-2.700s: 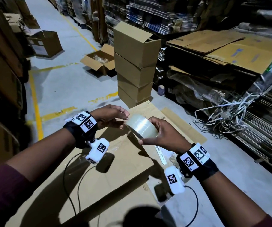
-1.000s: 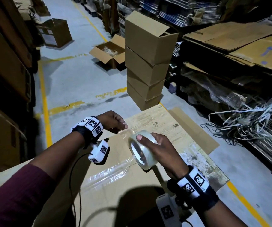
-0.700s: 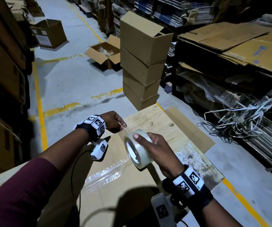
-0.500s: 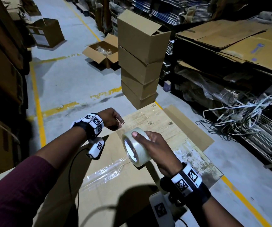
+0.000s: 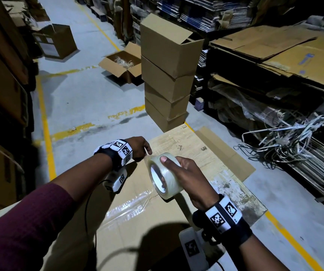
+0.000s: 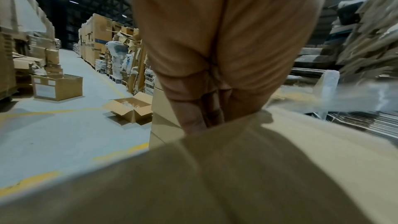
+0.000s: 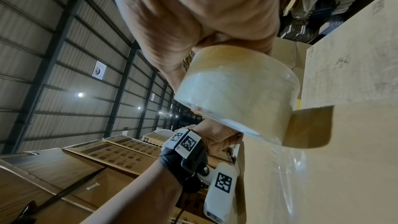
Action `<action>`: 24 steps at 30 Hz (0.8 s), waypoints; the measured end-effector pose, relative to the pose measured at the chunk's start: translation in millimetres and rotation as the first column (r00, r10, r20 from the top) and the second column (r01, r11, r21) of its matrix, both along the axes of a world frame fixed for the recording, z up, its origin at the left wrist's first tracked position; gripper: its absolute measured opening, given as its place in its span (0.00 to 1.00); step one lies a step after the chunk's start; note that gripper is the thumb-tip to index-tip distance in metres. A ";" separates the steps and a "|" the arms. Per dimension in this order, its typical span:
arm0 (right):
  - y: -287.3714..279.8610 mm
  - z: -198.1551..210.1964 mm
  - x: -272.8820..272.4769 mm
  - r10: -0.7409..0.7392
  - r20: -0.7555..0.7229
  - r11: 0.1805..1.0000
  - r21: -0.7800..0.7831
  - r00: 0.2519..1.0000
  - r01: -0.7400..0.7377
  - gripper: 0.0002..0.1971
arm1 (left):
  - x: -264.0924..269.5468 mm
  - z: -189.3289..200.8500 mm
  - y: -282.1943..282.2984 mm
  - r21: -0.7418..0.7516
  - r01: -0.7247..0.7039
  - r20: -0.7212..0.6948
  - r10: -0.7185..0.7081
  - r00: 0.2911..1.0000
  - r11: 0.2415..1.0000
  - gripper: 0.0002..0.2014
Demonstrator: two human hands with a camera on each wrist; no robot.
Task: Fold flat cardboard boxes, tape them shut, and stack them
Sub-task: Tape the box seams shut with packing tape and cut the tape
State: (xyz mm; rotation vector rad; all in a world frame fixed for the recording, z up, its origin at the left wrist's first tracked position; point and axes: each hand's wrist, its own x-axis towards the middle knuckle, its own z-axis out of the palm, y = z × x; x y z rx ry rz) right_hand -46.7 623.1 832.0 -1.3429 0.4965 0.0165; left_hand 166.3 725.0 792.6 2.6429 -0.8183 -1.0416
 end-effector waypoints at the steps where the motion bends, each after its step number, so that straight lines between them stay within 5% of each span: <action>1: -0.4 -0.9 0.4 0.001 0.000 1.000 -0.008 1.000 -0.001 0.23 | -1.6 0.9 0.8 0.024 0.000 0.016 -0.001 1.000 1.000 0.20; 5: -1.8 -4.6 0.2 0.021 0.002 0.999 -0.027 1.000 -0.021 0.21 | -6.1 7.4 8.5 0.027 -0.048 0.065 0.046 0.997 0.998 0.13; 8: -3.1 -6.5 0.4 0.016 0.000 0.999 -0.043 1.000 -0.016 0.22 | 0.9 1.6 20.0 -0.121 -0.164 0.023 0.168 0.986 0.979 0.05; 12: -4.5 -7.5 2.2 0.029 -0.001 0.998 -0.064 1.000 -0.029 0.21 | -1.5 -4.9 31.8 -0.279 -0.350 -0.197 0.304 0.932 0.894 0.17; 16: -3.9 -6.0 4.3 0.045 0.000 0.994 -0.104 0.999 -0.045 0.19 | -11.1 -14.3 30.0 -0.239 -0.254 0.007 0.263 0.965 0.937 0.25; 24: -2.9 -5.6 -1.3 0.027 0.008 0.988 -0.154 1.000 -0.026 0.19 | -32.3 -20.3 29.8 -0.217 -0.246 0.011 0.254 0.967 0.945 0.29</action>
